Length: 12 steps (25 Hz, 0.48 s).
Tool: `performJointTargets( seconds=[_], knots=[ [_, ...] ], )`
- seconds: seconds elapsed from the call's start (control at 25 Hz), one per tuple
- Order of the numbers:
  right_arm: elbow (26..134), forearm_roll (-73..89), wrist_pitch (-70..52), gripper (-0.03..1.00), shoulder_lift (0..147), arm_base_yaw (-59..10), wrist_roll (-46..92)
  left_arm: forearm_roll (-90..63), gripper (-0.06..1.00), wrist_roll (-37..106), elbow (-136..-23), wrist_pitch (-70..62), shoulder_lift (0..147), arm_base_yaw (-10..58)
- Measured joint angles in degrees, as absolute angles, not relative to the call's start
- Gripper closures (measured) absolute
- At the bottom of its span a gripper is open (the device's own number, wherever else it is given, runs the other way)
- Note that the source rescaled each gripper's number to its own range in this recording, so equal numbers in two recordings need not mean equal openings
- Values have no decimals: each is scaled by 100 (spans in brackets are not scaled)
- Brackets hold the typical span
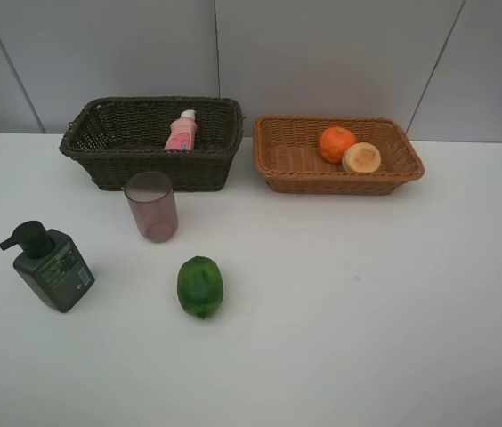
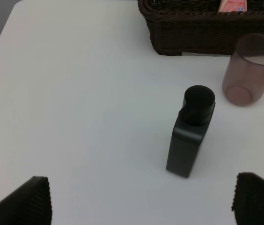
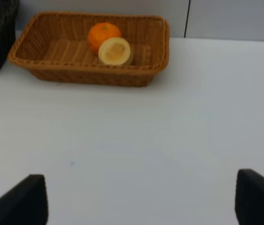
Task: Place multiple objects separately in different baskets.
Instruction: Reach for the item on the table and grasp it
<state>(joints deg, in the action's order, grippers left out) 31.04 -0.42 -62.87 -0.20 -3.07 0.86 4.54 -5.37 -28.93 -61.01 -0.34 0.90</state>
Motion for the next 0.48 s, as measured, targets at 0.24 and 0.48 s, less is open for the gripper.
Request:
performJointTargets(
  seconds=[0.24, 0.48],
  knots=[
    [3010, -130, -6123, 26, -20, -307, -32, 454, -6, -537, -2893, -6101, -34, 90],
    [3010, -367, -6118, 26, -20, -307, -303, 454, -6, -537, -2893, -6101, -34, 90]
  ],
)
